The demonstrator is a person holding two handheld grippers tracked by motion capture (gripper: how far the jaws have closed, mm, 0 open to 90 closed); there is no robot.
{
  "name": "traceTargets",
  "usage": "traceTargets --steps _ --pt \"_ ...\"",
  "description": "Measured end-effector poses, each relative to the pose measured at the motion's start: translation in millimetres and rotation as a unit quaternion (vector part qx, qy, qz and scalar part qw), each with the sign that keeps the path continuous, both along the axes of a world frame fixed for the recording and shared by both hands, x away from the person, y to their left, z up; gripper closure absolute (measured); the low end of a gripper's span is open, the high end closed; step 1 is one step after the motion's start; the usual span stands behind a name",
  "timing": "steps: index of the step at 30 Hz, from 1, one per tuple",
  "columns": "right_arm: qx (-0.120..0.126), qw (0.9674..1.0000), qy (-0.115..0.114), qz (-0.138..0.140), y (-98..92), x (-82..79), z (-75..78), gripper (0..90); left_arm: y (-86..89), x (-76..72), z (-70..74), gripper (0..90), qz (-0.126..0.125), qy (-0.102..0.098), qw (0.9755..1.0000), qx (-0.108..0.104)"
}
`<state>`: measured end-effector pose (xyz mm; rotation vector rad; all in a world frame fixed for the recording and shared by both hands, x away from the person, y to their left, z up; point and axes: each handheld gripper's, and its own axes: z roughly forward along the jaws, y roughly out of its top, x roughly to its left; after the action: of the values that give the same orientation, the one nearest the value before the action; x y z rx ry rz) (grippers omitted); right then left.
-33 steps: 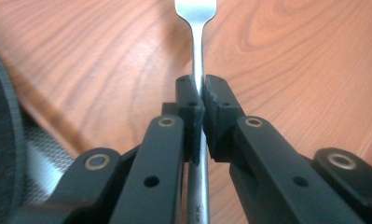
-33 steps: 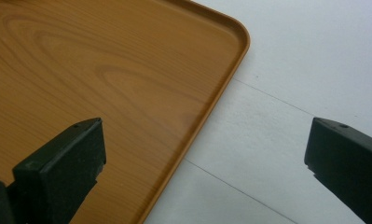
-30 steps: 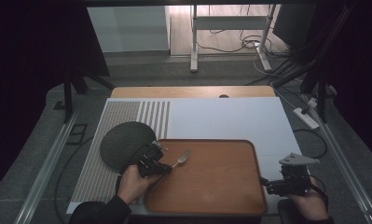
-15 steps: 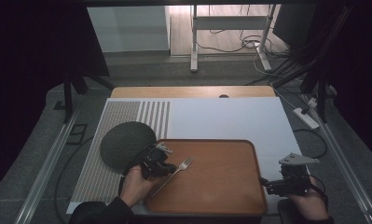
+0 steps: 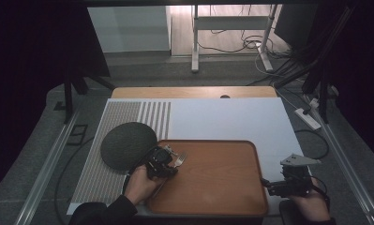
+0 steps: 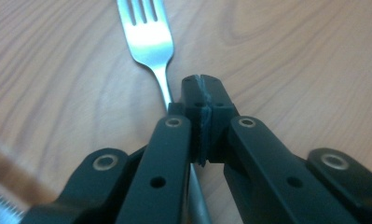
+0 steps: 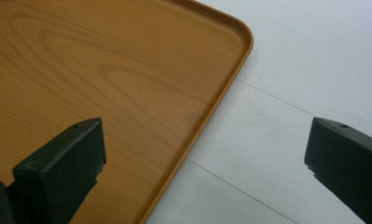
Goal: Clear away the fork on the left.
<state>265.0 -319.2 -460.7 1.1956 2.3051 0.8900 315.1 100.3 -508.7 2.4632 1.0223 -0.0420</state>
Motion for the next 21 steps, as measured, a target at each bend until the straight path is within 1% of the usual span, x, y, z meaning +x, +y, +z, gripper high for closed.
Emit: traceTargets --steps 3,10,12,18,21 --pt "0.002 1.0 0.0 0.0 -0.2 0.2 -0.1 0.0 8.7 3.0 -0.4 88.4 0.012 0.007 0.9999 -0.003" --pt "0.002 1.0 0.001 0.001 -0.2 0.2 -0.1 0.0 25.8 8.6 -1.8 88.2 0.026 0.022 0.9993 -0.012" --pt "0.002 1.0 0.001 0.001 -0.1 0.2 -0.1 0.0 29.3 9.1 -2.0 88.2 0.033 0.025 0.9991 -0.013" --pt "0.002 1.0 0.001 0.001 -0.1 0.2 -0.2 0.0 38.9 11.2 -2.2 87.8 0.043 0.029 0.9986 -0.01" --pt "0.002 1.0 0.001 0.001 -0.2 0.3 -0.2 0.0 42.6 12.0 -2.6 87.3 0.047 0.031 0.9983 -0.013"
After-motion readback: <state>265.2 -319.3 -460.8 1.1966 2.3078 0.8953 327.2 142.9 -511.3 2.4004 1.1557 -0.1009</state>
